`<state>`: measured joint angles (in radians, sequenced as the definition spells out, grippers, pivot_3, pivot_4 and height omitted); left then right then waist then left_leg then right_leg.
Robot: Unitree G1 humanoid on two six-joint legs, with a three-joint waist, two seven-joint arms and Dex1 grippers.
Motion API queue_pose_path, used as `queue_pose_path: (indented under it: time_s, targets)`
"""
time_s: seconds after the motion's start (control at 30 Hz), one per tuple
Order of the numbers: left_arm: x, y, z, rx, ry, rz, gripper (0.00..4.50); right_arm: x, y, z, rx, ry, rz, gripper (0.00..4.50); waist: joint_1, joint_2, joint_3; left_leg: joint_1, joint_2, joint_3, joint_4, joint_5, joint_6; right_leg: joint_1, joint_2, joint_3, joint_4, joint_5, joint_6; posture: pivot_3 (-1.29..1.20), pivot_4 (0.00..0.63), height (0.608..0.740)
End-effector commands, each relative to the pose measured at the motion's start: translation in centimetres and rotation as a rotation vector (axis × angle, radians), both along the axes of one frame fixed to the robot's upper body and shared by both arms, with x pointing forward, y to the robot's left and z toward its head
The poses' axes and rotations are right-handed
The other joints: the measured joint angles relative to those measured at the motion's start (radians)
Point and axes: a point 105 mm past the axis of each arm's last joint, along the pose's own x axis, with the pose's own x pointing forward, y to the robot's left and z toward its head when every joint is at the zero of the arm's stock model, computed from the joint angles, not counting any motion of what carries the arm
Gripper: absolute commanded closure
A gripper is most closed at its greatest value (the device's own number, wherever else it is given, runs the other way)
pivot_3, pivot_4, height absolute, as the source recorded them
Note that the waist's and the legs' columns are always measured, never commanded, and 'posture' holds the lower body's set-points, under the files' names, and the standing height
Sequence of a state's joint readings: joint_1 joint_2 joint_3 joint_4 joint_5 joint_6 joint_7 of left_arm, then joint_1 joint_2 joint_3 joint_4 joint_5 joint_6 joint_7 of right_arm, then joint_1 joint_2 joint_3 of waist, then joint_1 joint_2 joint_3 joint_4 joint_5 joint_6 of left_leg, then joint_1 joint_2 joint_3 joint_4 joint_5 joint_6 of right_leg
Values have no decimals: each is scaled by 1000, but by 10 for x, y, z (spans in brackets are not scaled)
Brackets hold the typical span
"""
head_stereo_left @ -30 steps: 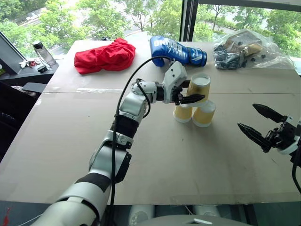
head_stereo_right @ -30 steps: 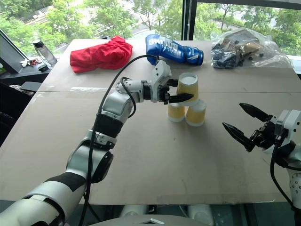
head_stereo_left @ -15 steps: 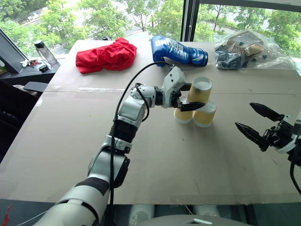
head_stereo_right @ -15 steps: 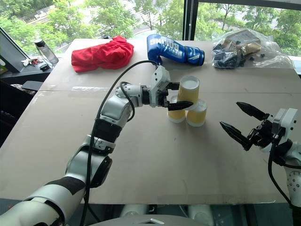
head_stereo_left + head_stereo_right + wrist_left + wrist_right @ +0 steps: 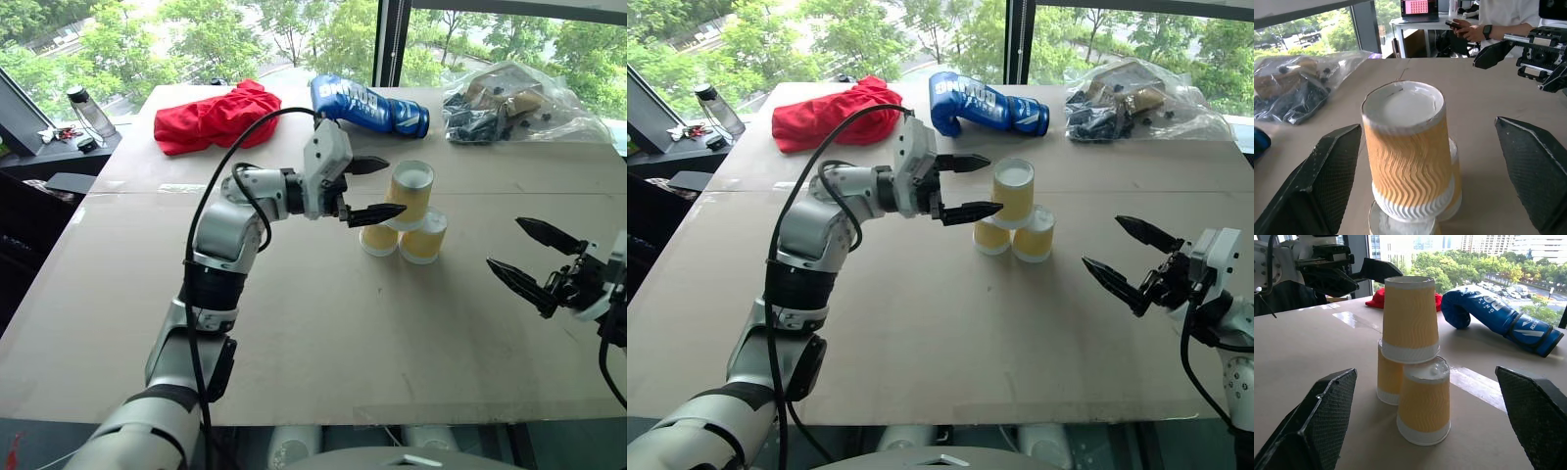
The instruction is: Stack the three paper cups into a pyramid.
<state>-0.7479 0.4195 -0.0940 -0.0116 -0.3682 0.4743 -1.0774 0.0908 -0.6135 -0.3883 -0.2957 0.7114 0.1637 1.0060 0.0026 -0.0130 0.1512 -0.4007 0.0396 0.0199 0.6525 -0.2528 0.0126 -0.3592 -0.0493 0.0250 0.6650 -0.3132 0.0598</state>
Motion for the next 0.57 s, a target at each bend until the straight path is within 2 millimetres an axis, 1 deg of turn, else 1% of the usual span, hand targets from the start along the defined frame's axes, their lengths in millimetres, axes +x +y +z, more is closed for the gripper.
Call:
queue_pose_path:
  time_s: [0.03,0.1,0.17,0.27,0.33,0.43,0.5,0.57]
  targets:
    - [-28,32,-4,-101,39,46,43,1,3,-2,16,-11,19,0,-11,1,0,0,0,1,0,0,0,0,0,1,0,0,0,0,150,740]
    - [-36,51,-39,-20,87,157,43,2,3,-9,16,8,23,0,-16,1,0,0,2,1,-1,0,0,0,-1,1,-1,0,0,0,150,740]
    - [-47,71,-70,38,136,272,43,1,1,-17,8,32,23,0,-15,1,0,1,2,1,-2,0,0,0,-1,1,-1,0,0,0,150,740]
    - [-63,98,-105,99,158,458,43,3,-6,-32,-23,50,-6,0,-13,0,0,1,3,1,-2,-2,4,0,-2,1,-1,0,0,0,150,740]
    - [-72,111,-121,113,172,569,43,3,-9,-42,-45,70,-9,0,-6,0,0,1,2,0,-1,-3,4,2,-4,1,-1,0,0,0,150,740]
    - [-84,120,-138,113,186,675,43,2,-12,-57,-62,116,-2,0,1,0,-1,3,1,0,-1,-3,4,4,-6,0,-1,0,0,0,150,740]
    - [-89,121,-145,102,185,716,43,3,-14,-66,-74,137,1,0,0,0,-1,7,1,1,-1,-3,5,7,-6,0,-2,0,-1,0,150,740]
    - [-92,117,-147,80,191,716,43,6,-16,-70,-83,143,-3,0,1,0,-1,8,1,0,-1,-3,5,9,-7,1,-2,0,-1,0,150,740]
